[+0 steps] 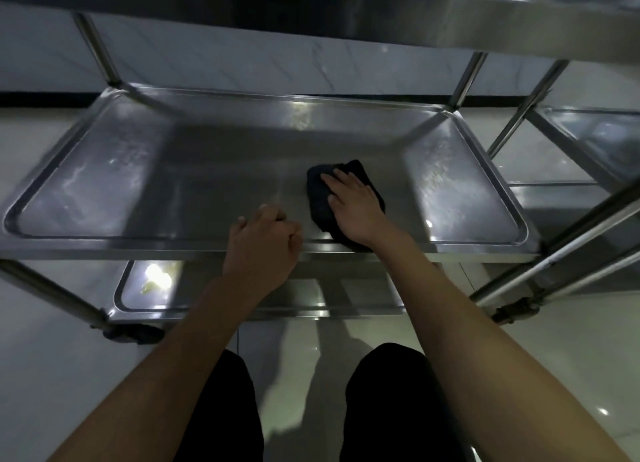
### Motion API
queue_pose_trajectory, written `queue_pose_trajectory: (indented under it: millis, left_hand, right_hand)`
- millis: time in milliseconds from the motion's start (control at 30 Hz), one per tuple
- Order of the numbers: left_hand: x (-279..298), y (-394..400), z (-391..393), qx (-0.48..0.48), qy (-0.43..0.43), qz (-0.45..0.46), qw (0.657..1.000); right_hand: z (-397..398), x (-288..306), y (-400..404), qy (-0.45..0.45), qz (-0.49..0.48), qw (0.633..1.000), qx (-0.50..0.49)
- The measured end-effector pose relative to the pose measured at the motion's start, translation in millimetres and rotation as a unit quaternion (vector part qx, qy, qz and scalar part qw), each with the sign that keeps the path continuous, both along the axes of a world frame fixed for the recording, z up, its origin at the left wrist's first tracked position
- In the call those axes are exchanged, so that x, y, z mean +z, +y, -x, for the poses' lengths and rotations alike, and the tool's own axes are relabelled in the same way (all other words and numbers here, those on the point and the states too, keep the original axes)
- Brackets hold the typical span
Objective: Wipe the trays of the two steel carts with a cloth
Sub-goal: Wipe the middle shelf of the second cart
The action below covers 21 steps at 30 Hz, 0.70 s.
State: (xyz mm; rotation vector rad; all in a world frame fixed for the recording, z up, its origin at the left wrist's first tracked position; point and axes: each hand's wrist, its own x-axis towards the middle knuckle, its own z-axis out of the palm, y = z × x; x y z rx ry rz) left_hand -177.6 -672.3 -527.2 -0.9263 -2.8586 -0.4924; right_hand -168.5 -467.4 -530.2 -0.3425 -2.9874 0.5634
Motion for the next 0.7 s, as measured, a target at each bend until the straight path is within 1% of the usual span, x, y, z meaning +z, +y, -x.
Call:
queue_pose_trajectory:
  millis: [133, 267, 333, 433, 533, 600, 667, 700]
  left_hand:
    - [-3, -6, 3, -0.011, -0.018, 0.028, 0.999]
    - [-2, -3, -2, 0.004, -0.024, 0.029, 0.999]
    - [0, 1, -4, 0.024, -0.033, 0.014, 0.999]
    - [7, 17, -8, 0.05, -0.027, -0.014, 0.998]
    - [17, 58, -15, 0.012, -0.038, -0.052, 0.998]
    - [16, 83, -24, -0.011, -0.054, -0.049, 0.997]
    - [6, 92, -31, -0.022, -0.03, -0.029, 0.999]
    - [1, 92, -34, -0.021, -0.014, -0.033, 0.999]
  right_hand:
    - [15, 0, -21, -0.009, 0.003, 1.0, 0.023]
    - [21, 1, -25, -0.014, -0.001, 0.999, 0.039]
    - [17, 0, -17, -0.014, -0.002, 0.999, 0.041]
    - [7, -4, 5, -0.007, -0.005, 1.0, 0.021]
    - [-8, -7, 40, -0.001, -0.006, 1.0, -0.009]
    - [-22, -5, 69, -0.003, 0.001, 1.0, -0.03]
    - [-39, -4, 98, 0.001, -0.011, 0.998, -0.055]
    - [-48, -4, 113, 0.003, -0.024, 0.997, -0.067]
